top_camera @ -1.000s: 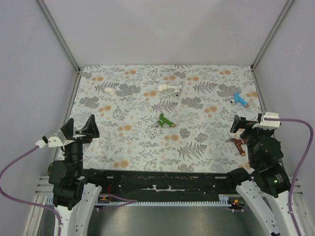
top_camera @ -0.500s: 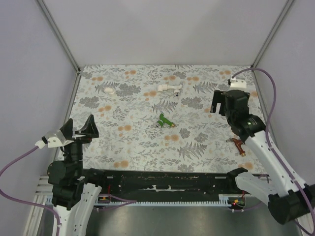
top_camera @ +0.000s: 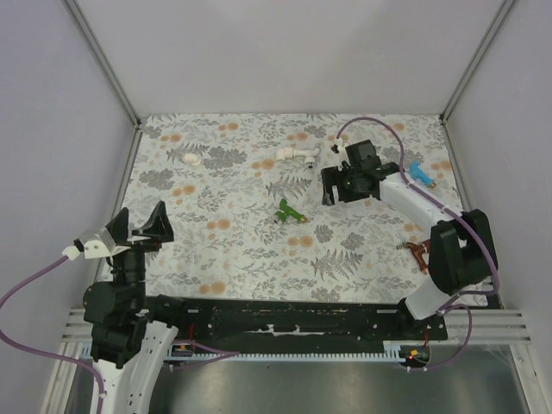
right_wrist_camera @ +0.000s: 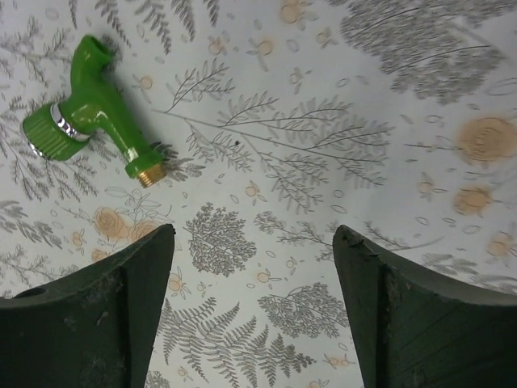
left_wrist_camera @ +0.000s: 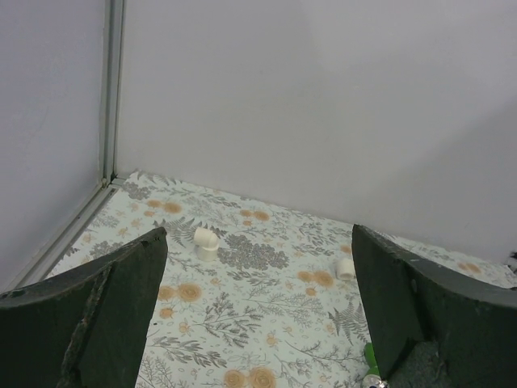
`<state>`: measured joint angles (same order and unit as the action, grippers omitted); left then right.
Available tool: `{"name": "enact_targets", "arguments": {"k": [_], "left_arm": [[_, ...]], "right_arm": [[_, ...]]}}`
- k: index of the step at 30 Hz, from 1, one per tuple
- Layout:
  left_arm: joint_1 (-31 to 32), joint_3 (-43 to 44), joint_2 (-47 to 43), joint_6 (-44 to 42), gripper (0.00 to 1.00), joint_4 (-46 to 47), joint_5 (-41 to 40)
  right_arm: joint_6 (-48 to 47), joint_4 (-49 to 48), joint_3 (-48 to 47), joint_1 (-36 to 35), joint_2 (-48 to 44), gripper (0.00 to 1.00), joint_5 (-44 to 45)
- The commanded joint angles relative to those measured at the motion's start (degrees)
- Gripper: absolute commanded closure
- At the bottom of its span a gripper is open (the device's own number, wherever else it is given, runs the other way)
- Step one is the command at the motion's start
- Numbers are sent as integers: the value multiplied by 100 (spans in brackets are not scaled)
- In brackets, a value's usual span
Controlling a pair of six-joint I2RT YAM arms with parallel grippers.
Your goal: Install the water faucets
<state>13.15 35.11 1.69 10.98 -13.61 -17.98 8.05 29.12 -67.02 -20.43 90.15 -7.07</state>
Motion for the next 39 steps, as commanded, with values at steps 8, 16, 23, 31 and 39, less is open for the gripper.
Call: {"name": "enact_targets", "arguments": {"k": [8,16,23,31,39], "left_arm": [[21,-31,68,-202,0,51,-39],[21,-31,147,-193,0,51,5],[21,-40,252,-140,0,104,259],[21,188,963,-17,0,-291,654],[21,373,1834,465,0,-617,1348]], "right_arm": [[-734,-100,-943,-1024,1408,23,-664],[-1051,49,-1497,-1508,2190,38,-515],[-1131,58,-1796,-1719,2586,47,-14],[-912,-11,-1587,-1807,2728,70,426],[203,-854,-322,-1816,1745,88,522]]}}
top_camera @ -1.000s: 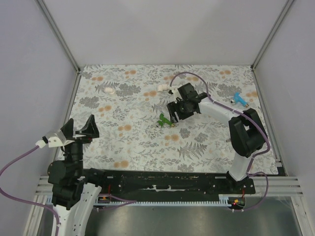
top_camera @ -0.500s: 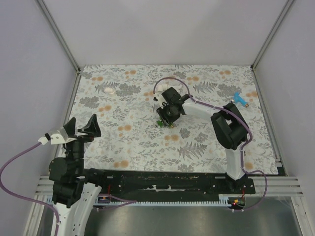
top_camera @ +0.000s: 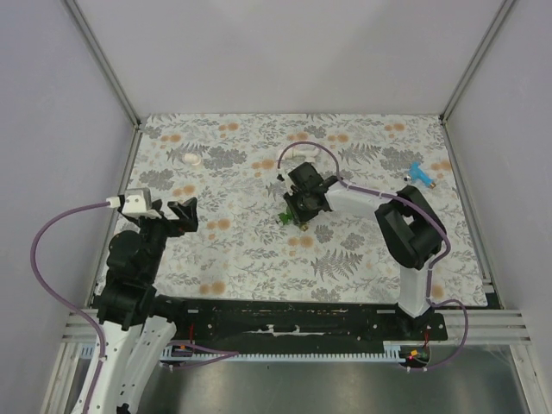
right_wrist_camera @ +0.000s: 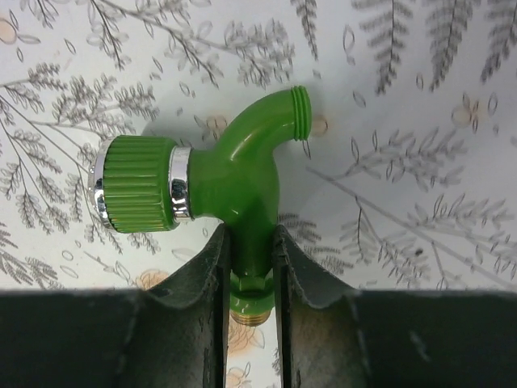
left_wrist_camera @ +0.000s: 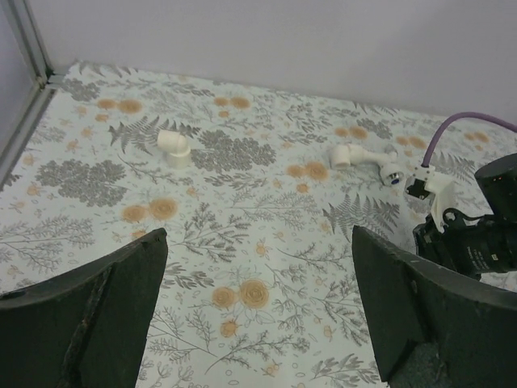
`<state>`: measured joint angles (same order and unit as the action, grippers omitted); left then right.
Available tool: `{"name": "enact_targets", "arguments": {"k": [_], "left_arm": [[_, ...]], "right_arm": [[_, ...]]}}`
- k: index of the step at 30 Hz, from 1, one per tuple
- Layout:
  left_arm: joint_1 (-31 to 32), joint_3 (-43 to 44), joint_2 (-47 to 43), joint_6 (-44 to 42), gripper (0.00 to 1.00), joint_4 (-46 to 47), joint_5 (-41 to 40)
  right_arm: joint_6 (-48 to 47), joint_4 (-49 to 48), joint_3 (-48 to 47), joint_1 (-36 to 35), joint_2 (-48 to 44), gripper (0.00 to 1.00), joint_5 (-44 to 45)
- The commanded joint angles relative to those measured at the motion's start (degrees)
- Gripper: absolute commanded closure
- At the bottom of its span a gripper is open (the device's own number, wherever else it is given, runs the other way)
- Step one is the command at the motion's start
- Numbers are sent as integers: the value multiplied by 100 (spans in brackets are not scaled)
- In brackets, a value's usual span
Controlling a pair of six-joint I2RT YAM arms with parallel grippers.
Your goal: Install the water faucets
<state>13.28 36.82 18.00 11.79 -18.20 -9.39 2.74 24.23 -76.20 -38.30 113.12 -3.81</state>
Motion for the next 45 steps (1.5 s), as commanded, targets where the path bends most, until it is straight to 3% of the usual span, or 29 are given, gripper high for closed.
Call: {"name": "enact_targets", "arguments": {"k": [1,4,10,14,23,31,34,37,44,45], "left_arm": [[8,194,274,507,0,-193,569],[8,98,423,1033,0,-158,1086],[17,-745,529,2598,3,877,2510],[245,-1273,555,3372,4,1642,2784],[2291,-1800,1328,3637,5,2881,1511],[3988,-1371,3068,2970,7,3753,211],[4226,-1186,3569,2803,10,3858,-10],[4350,-1107,3938,2732,21,4218,-107],[4587,-562,4764,2644,25,4307,-195],[4605,-527,4853,2644,31,4316,-212]], "right_arm": [[928,-497,763,-19,-702,90,232],[1604,-1050,1317,-28,-1256,92,232],[2721,-1929,2214,-19,-2188,91,285],[3258,-2553,2715,-63,-2786,91,346],[4278,-3407,3603,-177,-3805,90,715],[4849,-3723,4016,-256,-4377,90,733],[4990,-3829,4157,-257,-4553,90,751],[5034,-3820,4254,-327,-4685,90,803],[5096,-3882,4377,-388,-4878,89,882],[5113,-3891,4395,-397,-4896,89,891]]}}
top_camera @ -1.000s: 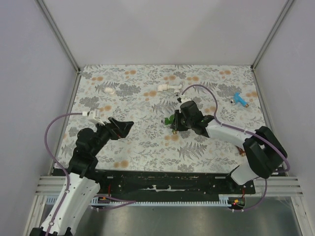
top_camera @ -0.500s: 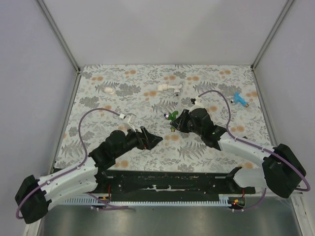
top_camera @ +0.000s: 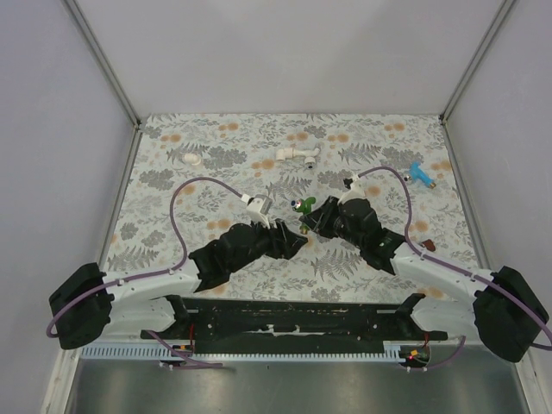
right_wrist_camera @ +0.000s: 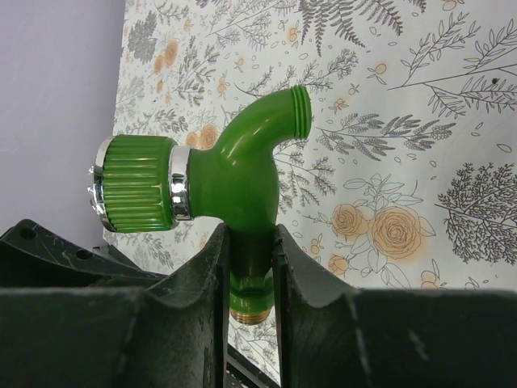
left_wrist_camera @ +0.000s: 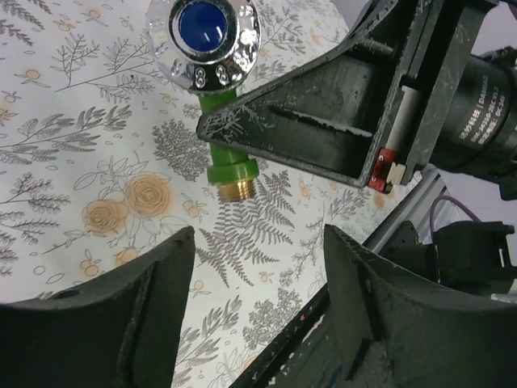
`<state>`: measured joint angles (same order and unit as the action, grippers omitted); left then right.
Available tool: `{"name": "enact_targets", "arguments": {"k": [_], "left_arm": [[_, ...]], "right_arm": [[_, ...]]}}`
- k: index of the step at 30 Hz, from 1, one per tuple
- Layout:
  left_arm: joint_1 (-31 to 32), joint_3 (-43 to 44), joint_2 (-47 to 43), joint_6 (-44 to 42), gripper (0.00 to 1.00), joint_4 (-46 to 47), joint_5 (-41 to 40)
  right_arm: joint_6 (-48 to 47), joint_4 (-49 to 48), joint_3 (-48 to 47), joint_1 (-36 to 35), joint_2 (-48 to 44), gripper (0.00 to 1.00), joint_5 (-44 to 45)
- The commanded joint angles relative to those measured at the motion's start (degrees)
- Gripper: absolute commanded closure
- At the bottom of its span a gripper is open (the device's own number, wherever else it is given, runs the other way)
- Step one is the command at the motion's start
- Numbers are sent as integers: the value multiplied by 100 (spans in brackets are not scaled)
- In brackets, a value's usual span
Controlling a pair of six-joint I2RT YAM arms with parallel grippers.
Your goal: Install the water faucets
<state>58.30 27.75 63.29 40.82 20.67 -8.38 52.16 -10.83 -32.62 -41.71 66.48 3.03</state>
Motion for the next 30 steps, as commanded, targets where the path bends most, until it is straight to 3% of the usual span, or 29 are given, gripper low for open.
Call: {"name": "enact_targets", "arguments": {"k": [1,4,6,19,23,24,25,28,30], "left_arm": [[120,433,429,-259,32,473,-348],[129,503,675,-215,35,500,-488],[146,504,807,-215,44,622,-585],[155,679,1476,-329,44,1115,-612],[155,636,1502,-381,50,1150,-796],[155,627,1494,-408,52,1133,-840],[146,609,1485,-451,62,1150,-875],[146,565,1423,-583,68,1159,-911],[146,521,1388,-671,84,1168,-893]], "right_arm": [[180,-402,45,-65,-258,89,207],[207,-402,98,-82,-337,89,225],[250,-455,151,-91,-390,89,242],[426,-587,291,-162,-452,89,207],[453,-605,327,-162,-487,89,189],[470,-613,353,-170,-504,89,189],[479,-613,362,-170,-513,89,189],[479,-578,388,-170,-583,86,198],[453,-534,406,-162,-627,80,224]]}}
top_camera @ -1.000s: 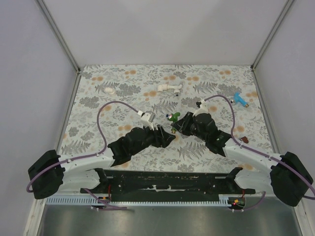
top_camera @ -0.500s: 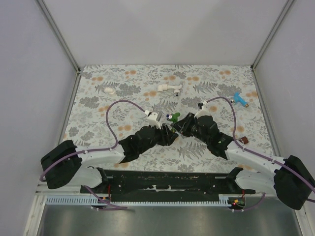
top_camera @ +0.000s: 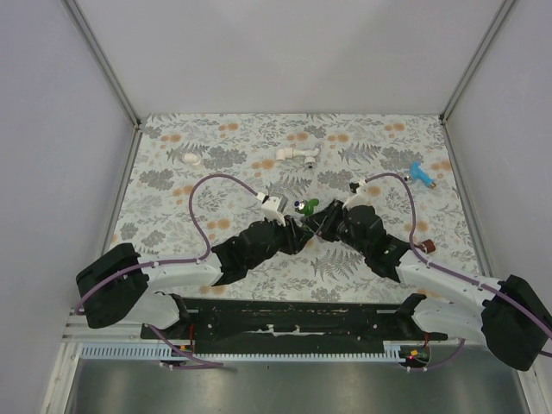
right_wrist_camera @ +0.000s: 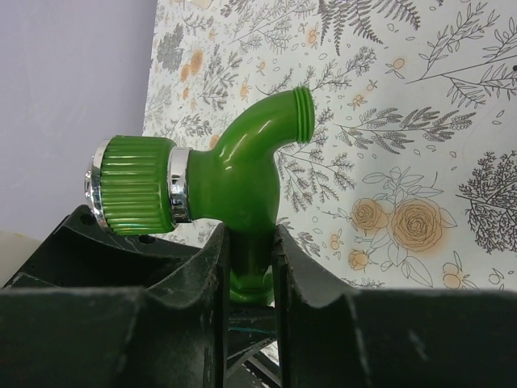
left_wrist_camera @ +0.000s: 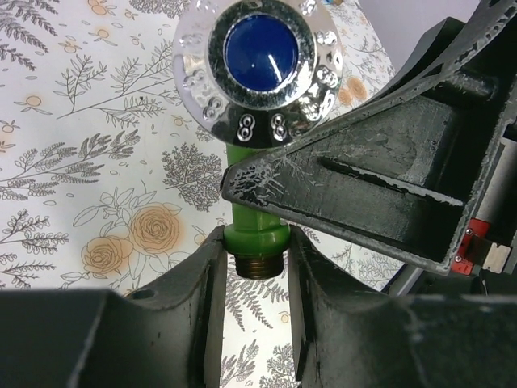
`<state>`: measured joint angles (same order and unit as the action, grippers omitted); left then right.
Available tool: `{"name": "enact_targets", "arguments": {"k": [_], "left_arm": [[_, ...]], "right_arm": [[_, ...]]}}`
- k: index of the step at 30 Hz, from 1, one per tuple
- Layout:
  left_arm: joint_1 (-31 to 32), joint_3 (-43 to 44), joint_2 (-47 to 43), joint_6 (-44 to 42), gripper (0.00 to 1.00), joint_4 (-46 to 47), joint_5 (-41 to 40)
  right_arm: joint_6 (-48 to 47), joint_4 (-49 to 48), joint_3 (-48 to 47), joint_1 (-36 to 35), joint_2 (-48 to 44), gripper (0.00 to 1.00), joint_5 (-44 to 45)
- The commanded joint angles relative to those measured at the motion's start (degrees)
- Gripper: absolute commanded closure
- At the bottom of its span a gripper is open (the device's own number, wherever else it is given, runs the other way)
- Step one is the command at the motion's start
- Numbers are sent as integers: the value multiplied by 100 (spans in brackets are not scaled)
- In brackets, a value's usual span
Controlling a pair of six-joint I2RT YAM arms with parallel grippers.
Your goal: Install the water faucets
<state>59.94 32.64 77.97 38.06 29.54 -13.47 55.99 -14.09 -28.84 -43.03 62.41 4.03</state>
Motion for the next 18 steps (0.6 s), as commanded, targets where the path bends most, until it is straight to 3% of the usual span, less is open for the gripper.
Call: {"name": "enact_targets", "arguments": {"k": [1,3,9,13,18], "left_arm": [[-9,32,-98,-431,89,280,-349],[-18,23,-124,-536,98,237,-270],[-149,40,-405,-993,98,-351,2],[-526,93,-774,-1362,98,-940,660],[-1308,417,-1179,-1775,98,-2002,2127]], "right_arm": [[62,-182,36,-39,-238,76,150],[0,-121,36,-39,-317,63,229],[-675,615,-174,-31,-809,12,554],[-1641,1828,-674,-30,-1195,2,870],[-3003,2251,-877,-22,-1574,2,968]]}}
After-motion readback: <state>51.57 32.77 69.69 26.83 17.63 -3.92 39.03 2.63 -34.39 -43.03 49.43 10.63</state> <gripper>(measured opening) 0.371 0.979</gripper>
